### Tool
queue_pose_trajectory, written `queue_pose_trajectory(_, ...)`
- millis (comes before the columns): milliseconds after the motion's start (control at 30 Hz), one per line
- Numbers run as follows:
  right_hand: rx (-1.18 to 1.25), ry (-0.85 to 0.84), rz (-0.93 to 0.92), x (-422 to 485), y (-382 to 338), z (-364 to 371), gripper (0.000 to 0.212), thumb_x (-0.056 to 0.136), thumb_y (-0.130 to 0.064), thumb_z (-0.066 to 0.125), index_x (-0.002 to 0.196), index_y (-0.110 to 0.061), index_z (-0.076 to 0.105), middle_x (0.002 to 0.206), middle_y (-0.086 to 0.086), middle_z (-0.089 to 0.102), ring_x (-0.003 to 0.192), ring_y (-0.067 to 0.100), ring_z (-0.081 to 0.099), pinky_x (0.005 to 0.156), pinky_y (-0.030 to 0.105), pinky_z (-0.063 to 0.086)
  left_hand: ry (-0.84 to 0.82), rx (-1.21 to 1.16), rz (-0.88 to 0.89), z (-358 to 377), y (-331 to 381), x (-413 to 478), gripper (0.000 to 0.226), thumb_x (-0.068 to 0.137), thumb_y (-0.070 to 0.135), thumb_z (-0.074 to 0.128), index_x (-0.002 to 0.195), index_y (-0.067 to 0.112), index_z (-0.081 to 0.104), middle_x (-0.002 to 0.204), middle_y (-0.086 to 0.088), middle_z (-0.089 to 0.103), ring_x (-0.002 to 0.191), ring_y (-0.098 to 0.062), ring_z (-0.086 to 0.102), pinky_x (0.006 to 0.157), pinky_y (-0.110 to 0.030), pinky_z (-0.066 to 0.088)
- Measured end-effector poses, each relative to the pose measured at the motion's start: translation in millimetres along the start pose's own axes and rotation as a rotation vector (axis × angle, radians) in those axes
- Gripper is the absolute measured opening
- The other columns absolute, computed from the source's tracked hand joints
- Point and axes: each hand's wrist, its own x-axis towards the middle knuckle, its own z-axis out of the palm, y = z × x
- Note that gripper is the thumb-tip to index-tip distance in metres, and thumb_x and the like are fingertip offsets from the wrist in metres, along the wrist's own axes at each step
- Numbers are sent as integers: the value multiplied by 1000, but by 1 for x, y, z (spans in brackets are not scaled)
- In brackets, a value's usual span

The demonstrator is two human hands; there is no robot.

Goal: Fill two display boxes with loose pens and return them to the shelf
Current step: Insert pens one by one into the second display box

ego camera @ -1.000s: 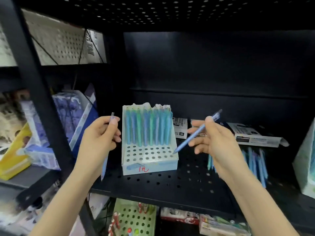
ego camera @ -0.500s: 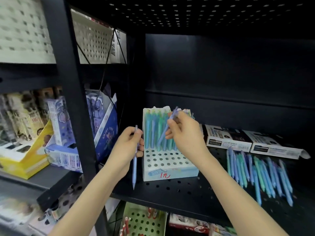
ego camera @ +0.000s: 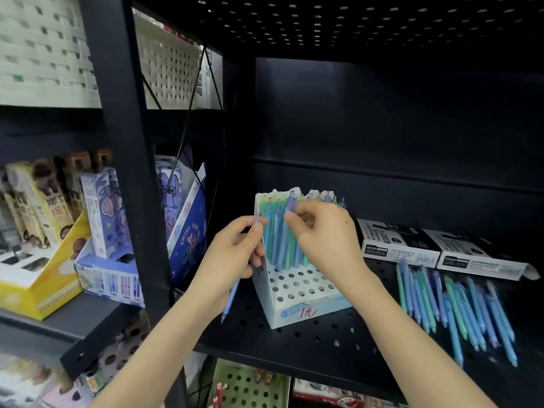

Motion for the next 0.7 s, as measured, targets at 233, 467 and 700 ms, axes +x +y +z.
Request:
queue_pose_trajectory(233, -195, -25, 53, -2, 3, 19, 20, 90, -35, 56, 96, -20, 68, 90, -8, 47, 75, 11, 48, 64, 24, 31, 50, -91, 47, -3, 0, -4, 14, 97, 9, 42, 97, 15, 54, 62, 1, 58, 55, -12, 44, 40, -15, 30)
queue_pose_trajectory(467, 296, 57, -19, -18, -7, -3, 9, 86, -32, 62, 88, -29, 71, 77, -13, 64, 66, 5, 54, 60, 14, 41, -4, -99, 154, -1, 4, -11, 9, 93, 12, 52, 91, 4, 53, 68, -2, 66, 53, -6, 48, 45, -15, 35)
queue_pose_trajectory(700, 514, -29, 70, -26, -8, -18, 6, 83, -23, 67, 79, -23, 71, 73, -13, 68, 57, 0, 51, 57, 13, 43, -69, -104, 247, 12, 10, -21, 21, 83, 19, 58, 90, -1, 57, 72, -4, 65, 55, -10, 50, 51, -18, 41)
